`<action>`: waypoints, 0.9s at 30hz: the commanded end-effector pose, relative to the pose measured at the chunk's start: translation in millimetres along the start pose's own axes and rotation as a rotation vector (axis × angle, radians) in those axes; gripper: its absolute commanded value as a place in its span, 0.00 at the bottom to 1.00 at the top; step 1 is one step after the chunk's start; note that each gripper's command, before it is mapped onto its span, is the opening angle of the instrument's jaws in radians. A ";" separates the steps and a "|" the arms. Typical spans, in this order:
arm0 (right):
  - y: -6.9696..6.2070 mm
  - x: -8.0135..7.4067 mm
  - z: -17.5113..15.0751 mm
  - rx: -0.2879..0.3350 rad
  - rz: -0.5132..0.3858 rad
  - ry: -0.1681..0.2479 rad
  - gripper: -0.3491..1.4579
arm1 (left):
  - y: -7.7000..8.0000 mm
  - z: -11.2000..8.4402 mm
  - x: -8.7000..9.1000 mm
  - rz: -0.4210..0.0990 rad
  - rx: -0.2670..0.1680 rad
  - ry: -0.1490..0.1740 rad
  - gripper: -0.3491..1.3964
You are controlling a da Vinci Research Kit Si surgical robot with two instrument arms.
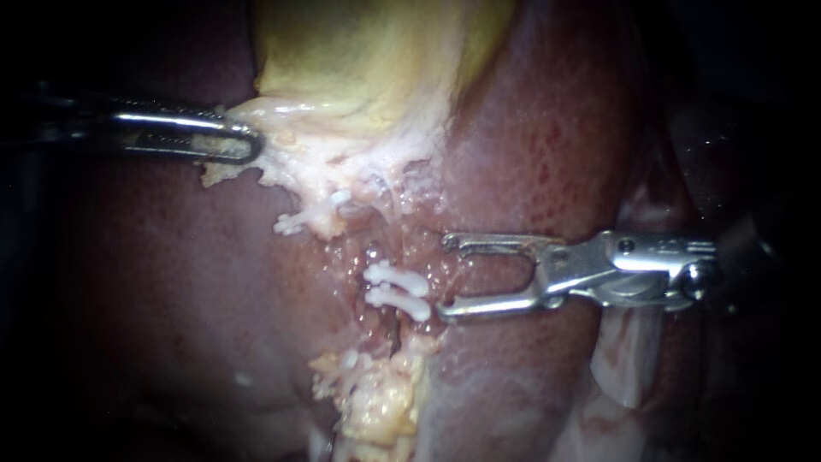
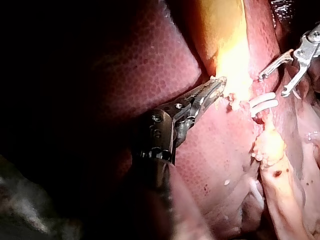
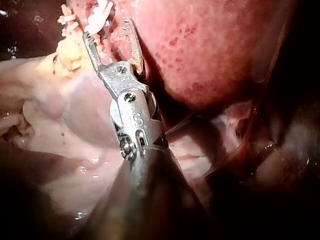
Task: Going back second clip right tube
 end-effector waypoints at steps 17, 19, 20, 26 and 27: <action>-1.3 3.1 -3.8 0.016 -0.142 -0.099 0.47 | 0.0 0.0 0.0 0.000 0.000 0.000 0.00; -1.3 3.1 -3.8 0.017 -0.148 -0.099 0.47 | 0.0 0.1 0.0 0.000 0.000 0.000 0.00; -1.3 3.1 -3.9 0.017 -0.148 -0.099 0.47 | 0.0 0.1 0.0 0.000 0.000 0.000 0.00; -1.4 3.1 -3.9 0.017 -0.148 -0.099 0.47 | 0.1 1.0 -0.4 0.003 0.005 0.002 0.00; -1.4 3.1 -3.9 0.017 -0.148 -0.099 0.47 | 0.1 1.2 -0.5 0.003 0.007 0.003 0.00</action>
